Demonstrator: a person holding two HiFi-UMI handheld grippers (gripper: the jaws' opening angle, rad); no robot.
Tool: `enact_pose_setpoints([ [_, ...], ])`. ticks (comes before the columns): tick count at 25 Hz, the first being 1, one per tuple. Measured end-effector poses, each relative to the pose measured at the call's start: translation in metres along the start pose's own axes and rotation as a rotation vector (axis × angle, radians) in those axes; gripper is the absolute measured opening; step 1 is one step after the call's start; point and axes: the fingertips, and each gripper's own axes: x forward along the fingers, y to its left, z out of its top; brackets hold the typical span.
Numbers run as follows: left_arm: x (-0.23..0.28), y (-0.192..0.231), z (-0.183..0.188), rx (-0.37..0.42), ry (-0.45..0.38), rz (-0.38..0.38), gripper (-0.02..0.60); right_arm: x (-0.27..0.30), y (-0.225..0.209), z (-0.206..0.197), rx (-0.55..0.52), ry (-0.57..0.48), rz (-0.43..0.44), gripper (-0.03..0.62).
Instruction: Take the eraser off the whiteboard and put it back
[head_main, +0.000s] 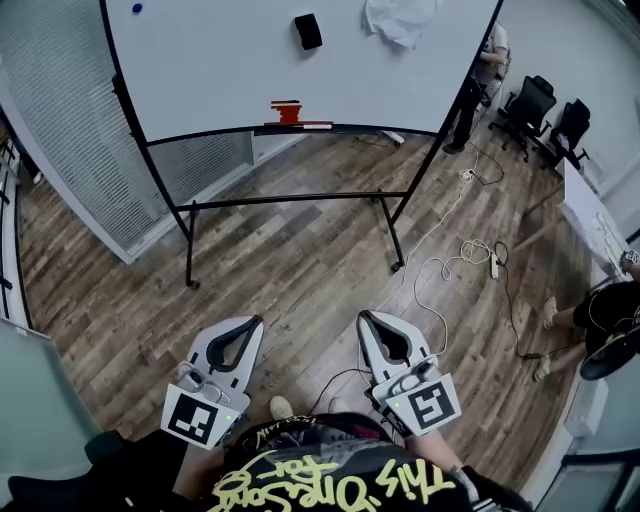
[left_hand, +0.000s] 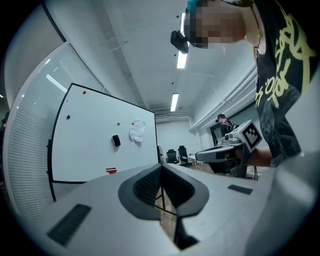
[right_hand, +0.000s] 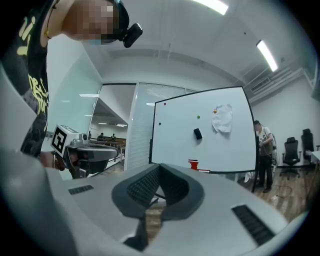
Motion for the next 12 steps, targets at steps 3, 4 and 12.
enact_pose_setpoints([
  [3, -0.001, 0.002, -0.001, 0.003, 0.003, -0.008, 0.008, 0.001, 0.001, 0.004, 0.030, -0.024, -0.013, 0.011],
  [4, -0.002, 0.002, -0.001, 0.002, 0.002, -0.012, 0.008, 0.001, 0.001, 0.005, 0.035, -0.032, -0.022, 0.011],
  [12, -0.014, 0.011, -0.007, -0.006, 0.017, -0.045, 0.008, 0.011, 0.018, 0.000, 0.006, -0.020, -0.056, 0.011],
])
